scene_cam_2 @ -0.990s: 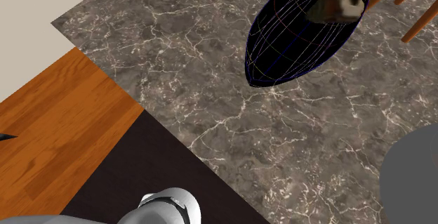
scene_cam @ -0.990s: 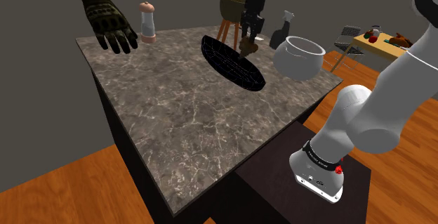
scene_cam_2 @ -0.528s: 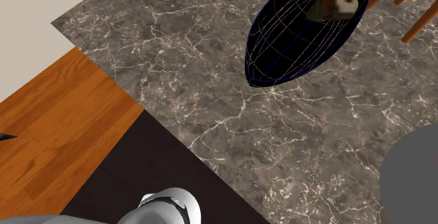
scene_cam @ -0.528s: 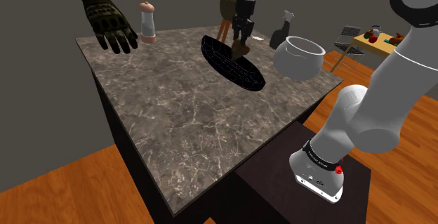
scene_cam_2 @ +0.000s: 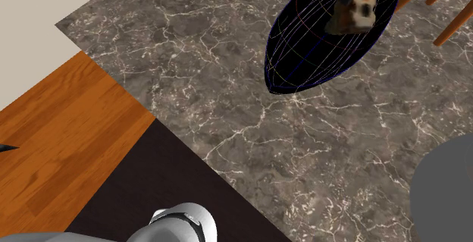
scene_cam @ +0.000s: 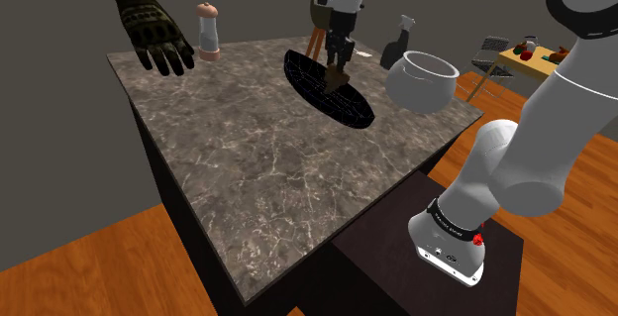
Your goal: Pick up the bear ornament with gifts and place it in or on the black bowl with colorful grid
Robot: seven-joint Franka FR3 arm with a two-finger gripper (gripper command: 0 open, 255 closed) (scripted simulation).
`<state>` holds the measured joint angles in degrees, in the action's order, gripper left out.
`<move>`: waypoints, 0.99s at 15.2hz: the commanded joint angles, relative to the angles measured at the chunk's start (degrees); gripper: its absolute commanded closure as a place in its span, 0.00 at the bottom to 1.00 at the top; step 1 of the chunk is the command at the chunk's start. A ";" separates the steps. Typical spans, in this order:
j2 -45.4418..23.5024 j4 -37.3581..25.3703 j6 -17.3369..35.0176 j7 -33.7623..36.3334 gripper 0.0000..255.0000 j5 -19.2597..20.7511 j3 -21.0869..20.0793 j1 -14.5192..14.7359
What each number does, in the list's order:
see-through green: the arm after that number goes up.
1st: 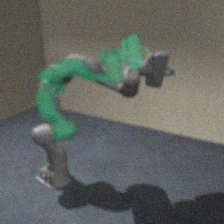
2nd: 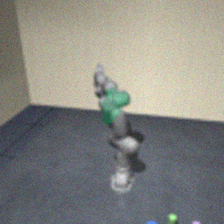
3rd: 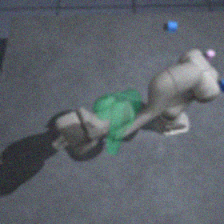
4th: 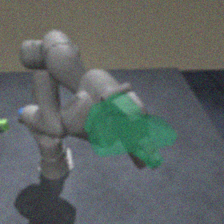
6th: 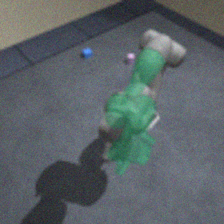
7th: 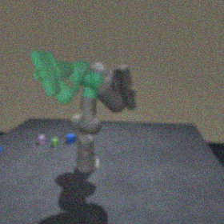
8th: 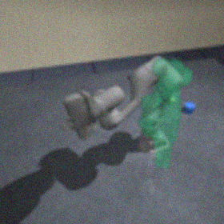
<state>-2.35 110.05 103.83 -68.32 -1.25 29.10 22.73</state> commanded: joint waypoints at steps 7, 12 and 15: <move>-0.07 0.02 0.11 -0.03 0.00 -0.04 0.00 -0.01; -0.02 -1.85 -1.81 0.00 0.00 0.00 0.02 -0.02; -0.39 -7.59 -7.23 -0.11 0.00 -0.14 0.10 -0.13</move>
<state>-2.12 104.81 98.50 -68.37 -1.10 29.19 22.63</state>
